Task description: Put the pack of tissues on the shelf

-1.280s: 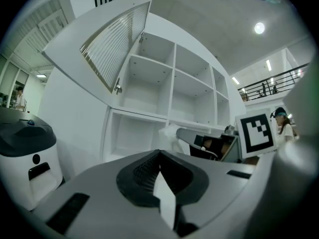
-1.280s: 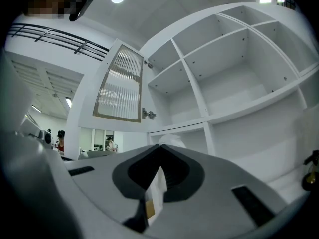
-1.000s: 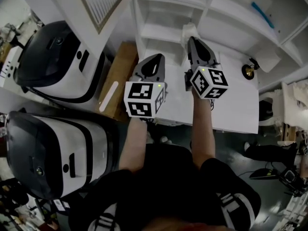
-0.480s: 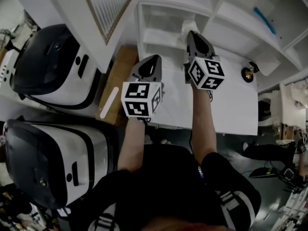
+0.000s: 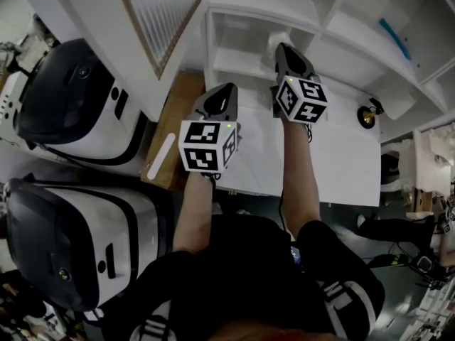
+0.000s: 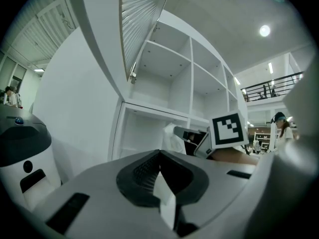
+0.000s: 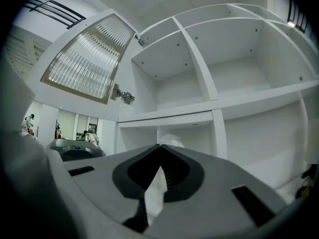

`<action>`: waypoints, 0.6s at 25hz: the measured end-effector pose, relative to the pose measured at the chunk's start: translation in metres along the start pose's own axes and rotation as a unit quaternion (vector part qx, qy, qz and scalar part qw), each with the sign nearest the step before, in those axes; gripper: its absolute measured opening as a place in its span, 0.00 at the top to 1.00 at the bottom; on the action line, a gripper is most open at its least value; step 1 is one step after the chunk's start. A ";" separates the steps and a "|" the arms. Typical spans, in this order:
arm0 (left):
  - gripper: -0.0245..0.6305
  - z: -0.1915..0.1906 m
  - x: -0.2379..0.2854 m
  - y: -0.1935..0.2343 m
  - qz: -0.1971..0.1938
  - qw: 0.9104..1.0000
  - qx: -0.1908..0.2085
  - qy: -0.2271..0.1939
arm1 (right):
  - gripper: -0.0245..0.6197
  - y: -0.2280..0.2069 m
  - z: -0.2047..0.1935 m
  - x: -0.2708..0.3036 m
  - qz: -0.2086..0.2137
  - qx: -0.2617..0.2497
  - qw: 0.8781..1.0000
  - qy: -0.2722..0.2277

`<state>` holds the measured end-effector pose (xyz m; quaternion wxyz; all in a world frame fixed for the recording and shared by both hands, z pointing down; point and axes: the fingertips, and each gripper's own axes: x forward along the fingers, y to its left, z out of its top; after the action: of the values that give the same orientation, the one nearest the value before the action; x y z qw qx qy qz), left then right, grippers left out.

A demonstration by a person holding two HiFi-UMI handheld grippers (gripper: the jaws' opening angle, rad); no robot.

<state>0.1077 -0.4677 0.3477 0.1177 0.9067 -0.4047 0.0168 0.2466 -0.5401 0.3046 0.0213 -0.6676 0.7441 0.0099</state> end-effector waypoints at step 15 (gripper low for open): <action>0.95 0.019 0.000 0.009 0.011 0.999 -0.009 -0.030 | 0.71 -0.013 -0.020 0.041 -0.015 0.001 0.999 0.030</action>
<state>0.1002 -0.4778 0.3314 0.1137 0.9010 -0.4184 -0.0131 0.2546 -0.5834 0.3232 -0.0001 -0.6784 0.7346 -0.0117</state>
